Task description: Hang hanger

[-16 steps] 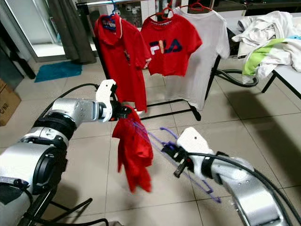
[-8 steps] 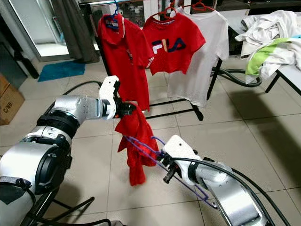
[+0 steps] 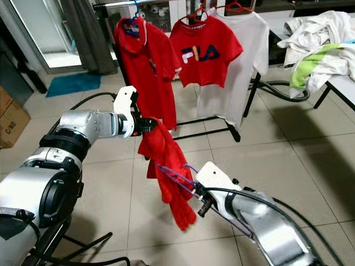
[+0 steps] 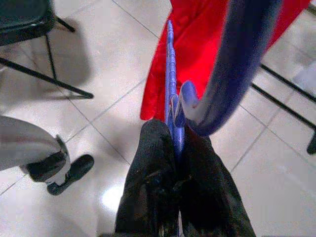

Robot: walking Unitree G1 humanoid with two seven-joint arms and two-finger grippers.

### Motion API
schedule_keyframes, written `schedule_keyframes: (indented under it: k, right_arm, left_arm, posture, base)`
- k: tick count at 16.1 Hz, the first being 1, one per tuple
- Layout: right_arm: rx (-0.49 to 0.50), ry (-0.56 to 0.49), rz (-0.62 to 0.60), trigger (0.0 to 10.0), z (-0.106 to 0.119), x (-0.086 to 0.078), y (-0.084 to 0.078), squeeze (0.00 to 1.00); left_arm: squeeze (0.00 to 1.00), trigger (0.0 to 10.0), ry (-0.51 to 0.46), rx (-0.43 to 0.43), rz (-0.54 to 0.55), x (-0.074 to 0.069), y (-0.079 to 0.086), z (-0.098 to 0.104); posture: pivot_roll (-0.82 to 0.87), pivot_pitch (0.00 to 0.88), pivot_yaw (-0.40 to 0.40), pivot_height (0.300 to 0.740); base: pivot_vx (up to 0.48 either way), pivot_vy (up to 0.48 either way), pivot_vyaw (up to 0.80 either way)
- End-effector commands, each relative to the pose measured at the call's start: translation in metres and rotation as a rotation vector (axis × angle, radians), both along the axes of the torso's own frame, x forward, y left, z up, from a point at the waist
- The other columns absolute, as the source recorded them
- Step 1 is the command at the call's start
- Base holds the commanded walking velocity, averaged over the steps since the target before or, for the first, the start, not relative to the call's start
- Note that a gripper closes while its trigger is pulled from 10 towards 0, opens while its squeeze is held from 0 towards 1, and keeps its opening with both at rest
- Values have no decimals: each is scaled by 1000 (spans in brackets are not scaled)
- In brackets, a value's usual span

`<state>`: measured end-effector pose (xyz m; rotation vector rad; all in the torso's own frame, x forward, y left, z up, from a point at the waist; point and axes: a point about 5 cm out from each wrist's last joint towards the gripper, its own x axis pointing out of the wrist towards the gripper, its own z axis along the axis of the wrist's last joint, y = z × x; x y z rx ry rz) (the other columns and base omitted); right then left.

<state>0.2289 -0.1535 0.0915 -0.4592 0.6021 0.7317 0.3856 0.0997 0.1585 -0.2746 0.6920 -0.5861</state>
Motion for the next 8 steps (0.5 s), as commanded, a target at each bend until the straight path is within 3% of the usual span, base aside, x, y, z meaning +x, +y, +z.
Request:
schedule_keyframes:
  k: [1,8]
  right_arm:
    - [-12,-13,-13,10000,1,3,1,0]
    - [-86,-37,-66,10000,1,9,-14,0]
  left_arm:
    - [0,1020,-42,-13,7,5,0,15]
    - [0,1020,-64,10,-35,4,1,16]
  posture:
    - [-10,0,145,740]
    - [-10,0,144,740]
  base:
    - [0,0,0]
    - [0,0,0]
